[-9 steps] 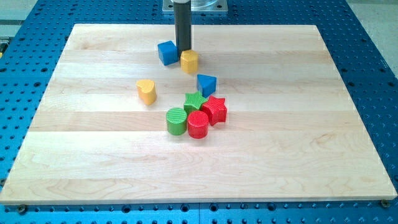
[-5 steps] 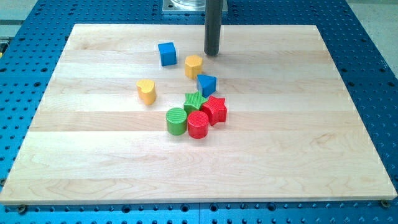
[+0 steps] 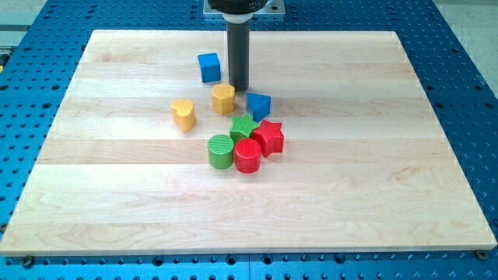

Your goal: Move the hexagon vertically to the green circle

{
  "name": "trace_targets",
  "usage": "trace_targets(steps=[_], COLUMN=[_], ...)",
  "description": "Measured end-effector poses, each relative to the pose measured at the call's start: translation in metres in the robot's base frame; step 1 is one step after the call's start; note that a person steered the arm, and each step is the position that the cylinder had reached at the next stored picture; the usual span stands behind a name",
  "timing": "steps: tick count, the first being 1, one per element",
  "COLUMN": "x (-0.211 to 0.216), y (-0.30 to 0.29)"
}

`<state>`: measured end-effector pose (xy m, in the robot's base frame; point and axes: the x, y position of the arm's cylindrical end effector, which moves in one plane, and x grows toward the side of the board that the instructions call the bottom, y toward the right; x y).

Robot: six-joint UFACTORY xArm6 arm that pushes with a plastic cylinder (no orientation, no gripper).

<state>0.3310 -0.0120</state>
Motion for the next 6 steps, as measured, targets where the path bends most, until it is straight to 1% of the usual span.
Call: trace_targets(steps=[1,3,4,6], x=[-0.006,-0.046,-0.054,-0.107], y=[-0.02,-0.03,-0.041,-0.043])
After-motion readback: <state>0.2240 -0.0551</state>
